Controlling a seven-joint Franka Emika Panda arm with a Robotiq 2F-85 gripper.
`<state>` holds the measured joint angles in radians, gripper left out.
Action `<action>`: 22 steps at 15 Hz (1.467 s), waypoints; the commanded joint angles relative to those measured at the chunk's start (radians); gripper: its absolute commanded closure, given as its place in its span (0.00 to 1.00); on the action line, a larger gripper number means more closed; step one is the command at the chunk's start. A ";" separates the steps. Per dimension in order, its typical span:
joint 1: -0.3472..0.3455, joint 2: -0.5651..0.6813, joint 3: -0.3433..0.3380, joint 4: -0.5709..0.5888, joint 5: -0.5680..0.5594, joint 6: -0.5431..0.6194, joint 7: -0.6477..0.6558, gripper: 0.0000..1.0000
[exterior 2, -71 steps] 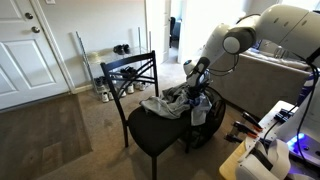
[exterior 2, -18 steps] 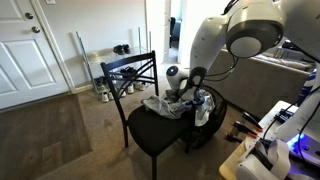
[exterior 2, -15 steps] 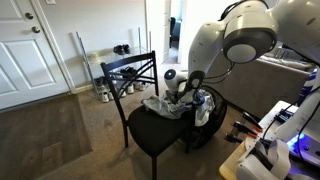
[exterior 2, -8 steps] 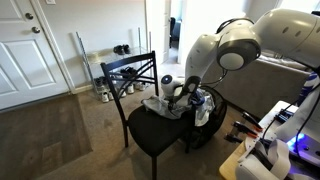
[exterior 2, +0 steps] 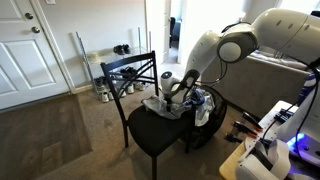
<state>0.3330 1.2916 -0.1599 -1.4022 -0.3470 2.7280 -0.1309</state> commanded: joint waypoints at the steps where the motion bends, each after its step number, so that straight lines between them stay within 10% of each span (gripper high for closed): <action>1: -0.075 0.017 0.074 0.049 -0.011 -0.077 -0.099 0.00; 14: -0.140 0.025 0.099 0.051 -0.010 -0.058 -0.121 0.92; 22: -0.151 -0.108 -0.024 -0.213 0.032 0.325 0.070 0.95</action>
<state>0.1602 1.2697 -0.1089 -1.4624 -0.3443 2.9248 -0.1663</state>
